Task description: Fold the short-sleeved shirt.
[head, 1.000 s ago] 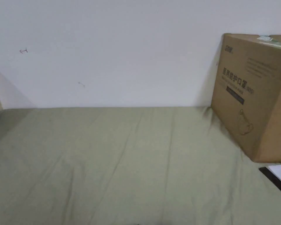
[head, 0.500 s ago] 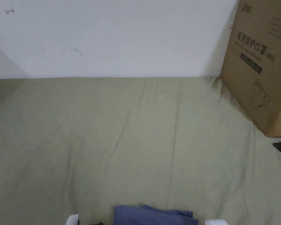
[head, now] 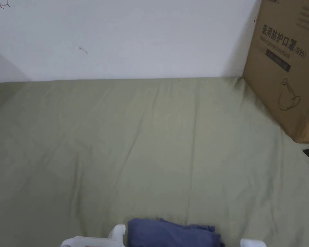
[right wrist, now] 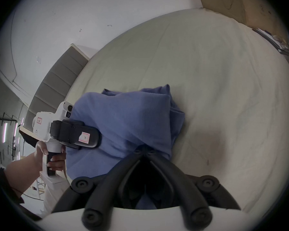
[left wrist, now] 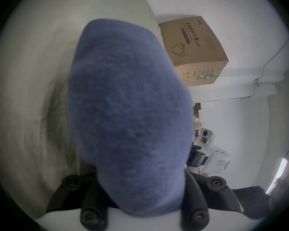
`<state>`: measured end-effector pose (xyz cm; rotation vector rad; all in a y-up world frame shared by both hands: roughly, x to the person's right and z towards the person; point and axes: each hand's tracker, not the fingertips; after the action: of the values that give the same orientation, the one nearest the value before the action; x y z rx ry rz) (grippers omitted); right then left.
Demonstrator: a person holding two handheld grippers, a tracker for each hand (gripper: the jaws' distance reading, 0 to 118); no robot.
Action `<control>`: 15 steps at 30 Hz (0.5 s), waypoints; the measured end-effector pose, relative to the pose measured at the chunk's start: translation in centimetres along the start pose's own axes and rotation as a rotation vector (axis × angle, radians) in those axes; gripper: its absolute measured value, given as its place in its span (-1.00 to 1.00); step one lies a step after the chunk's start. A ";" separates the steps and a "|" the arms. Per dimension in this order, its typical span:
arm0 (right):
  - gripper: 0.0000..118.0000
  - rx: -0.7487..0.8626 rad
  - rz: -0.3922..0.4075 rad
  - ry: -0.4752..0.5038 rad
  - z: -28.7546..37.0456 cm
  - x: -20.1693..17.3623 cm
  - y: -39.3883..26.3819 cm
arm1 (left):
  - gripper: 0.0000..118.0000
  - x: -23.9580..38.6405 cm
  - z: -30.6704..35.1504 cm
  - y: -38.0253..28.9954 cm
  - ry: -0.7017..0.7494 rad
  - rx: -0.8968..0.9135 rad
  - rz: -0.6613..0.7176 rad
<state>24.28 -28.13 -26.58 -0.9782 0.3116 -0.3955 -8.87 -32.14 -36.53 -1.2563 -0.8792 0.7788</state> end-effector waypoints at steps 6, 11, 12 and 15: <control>-1.00 0.030 0.112 -0.078 2.2 -2.7 -0.6 | -0.72 2.7 8.0 0.0 0.034 0.027 -0.119; -1.00 -0.004 0.136 -0.080 2.3 -5.3 -1.5 | -0.72 0.5 20.9 2.1 0.324 0.030 -0.153; -1.00 -0.009 0.141 -0.079 2.3 -5.8 -1.7 | -0.72 0.0 23.1 2.4 0.378 0.032 -0.145; -1.00 -0.024 0.180 -0.068 2.1 -7.5 -2.2 | -0.72 -2.4 30.5 3.7 0.506 0.045 -0.098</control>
<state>18.12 -24.18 -23.05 -0.9767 0.3406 -0.1947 -37.09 -19.76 -37.82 -1.2809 -0.5025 0.3714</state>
